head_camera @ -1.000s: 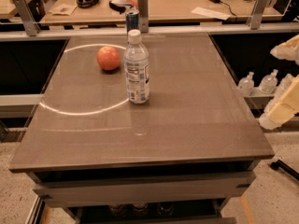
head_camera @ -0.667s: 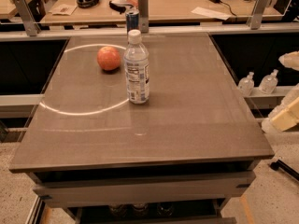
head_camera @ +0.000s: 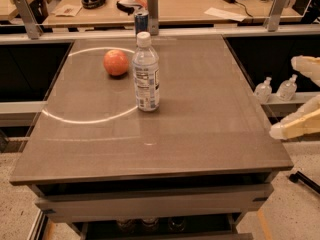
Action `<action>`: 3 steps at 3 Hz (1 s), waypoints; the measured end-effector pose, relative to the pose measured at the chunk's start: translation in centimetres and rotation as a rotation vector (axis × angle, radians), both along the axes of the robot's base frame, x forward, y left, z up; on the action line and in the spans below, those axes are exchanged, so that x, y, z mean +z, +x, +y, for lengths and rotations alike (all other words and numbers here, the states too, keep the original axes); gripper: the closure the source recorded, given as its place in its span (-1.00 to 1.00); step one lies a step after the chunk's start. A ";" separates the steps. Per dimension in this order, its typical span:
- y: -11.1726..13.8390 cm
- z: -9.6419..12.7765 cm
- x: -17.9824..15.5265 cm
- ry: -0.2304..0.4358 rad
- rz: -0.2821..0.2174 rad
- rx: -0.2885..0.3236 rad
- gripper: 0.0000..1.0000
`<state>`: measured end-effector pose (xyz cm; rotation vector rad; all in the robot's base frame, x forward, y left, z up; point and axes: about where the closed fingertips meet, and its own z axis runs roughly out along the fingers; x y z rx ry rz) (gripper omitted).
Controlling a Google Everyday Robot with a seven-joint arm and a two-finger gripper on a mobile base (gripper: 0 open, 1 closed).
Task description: Pick blue plastic bottle
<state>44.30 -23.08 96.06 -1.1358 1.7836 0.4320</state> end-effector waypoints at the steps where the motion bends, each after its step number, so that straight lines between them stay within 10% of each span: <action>1: 0.5 1.5 0.8 0.088 -0.054 0.032 -1.00; 3: 2.2 4.2 -0.7 0.091 -0.057 0.038 -1.00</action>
Offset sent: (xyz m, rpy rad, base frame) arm 0.0043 0.0108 0.0046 0.0691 -0.0414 0.0226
